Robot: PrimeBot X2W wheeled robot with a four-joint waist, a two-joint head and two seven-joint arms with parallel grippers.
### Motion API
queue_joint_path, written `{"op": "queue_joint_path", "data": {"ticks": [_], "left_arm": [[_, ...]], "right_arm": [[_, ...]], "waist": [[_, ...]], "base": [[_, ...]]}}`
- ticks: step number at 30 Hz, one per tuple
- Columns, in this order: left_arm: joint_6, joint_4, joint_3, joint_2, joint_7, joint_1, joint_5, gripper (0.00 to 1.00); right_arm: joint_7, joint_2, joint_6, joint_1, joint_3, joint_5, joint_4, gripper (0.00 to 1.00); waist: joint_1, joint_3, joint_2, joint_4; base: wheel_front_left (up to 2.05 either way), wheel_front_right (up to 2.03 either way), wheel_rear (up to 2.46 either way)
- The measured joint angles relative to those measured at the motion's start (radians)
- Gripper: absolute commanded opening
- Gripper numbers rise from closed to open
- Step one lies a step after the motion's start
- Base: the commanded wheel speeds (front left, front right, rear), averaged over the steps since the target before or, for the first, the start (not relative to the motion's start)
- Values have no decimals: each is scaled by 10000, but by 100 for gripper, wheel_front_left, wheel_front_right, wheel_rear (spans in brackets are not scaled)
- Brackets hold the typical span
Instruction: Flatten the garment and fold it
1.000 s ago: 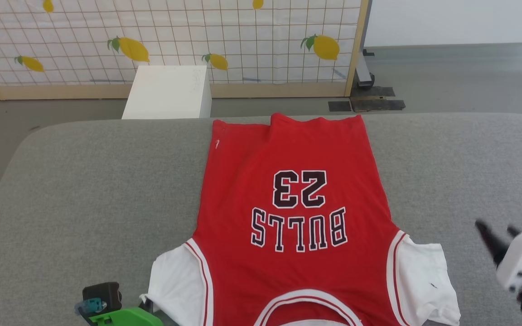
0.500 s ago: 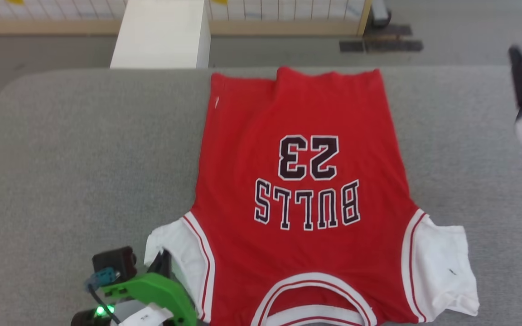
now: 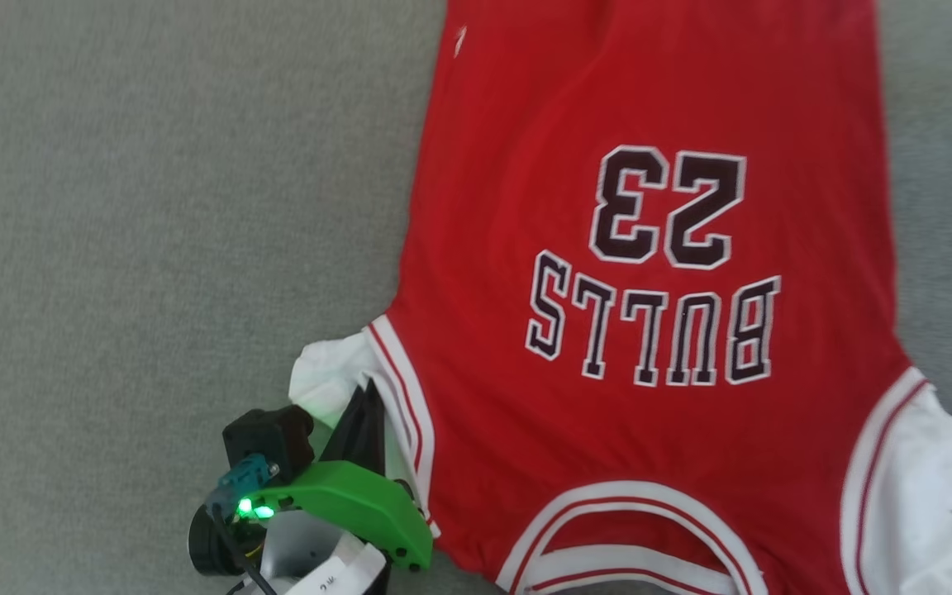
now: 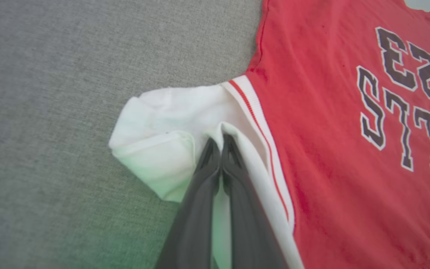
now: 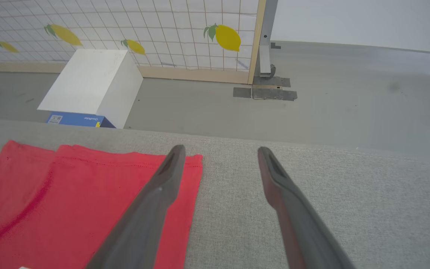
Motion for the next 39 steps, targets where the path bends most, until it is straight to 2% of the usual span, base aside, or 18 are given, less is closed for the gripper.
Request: {"op": "queue_joint_path", "data": {"ticks": [4,10,17,18,19,23,26,30,35,39], "left_arm": [[117,-483,-178,-92,-150,-2,297,0],[167,-1083,-493,-205,-192,20,430,0],[153,-1101,-591,-324,-274,-1,424,0],[153,-1087,-587,-326,-276,-1,424,0],[153,-1070,-587,-328,-278,-4,422,0],[153,-903,-543,-318,-272,-9,395,0],[153,-702,-449,-261,-240,-16,347,0],[153,-408,-251,-54,-79,-15,242,0],[153,-65,-29,265,238,42,104,0],[157,128,167,577,548,289,-186,0]], "right_arm": [[1020,-328,0,-467,575,-552,522,100],[2004,-786,0,-698,1593,-901,867,100],[2945,-1135,-2,-1106,1728,-905,821,100],[3066,-1139,-2,-1127,1724,-874,813,31],[3154,-1143,-2,-1144,1703,-830,802,0],[3231,-978,2,-1127,1319,-771,805,0],[2752,-738,2,-1029,715,-727,836,0],[1870,-571,2,-1013,585,-357,560,0],[1162,-1016,2,-148,922,320,-213,0],[1248,-1565,2,1610,1277,1032,-1342,0]], "waist": [[0,706,0,417],[-1,1647,0,1109],[-3,2063,0,1584],[-3,2061,0,1595],[-3,2045,0,1595],[-3,1870,0,1521],[-3,1625,0,1417],[-2,1143,0,1241],[-2,324,0,943],[-3,-456,0,615]], "base": [[0,0,0],[0,0,0],[0,0,0],[0,0,0],[0,0,0],[0,0,0],[0,0,0],[0,0,0],[0,0,0],[0,0,0]]}}
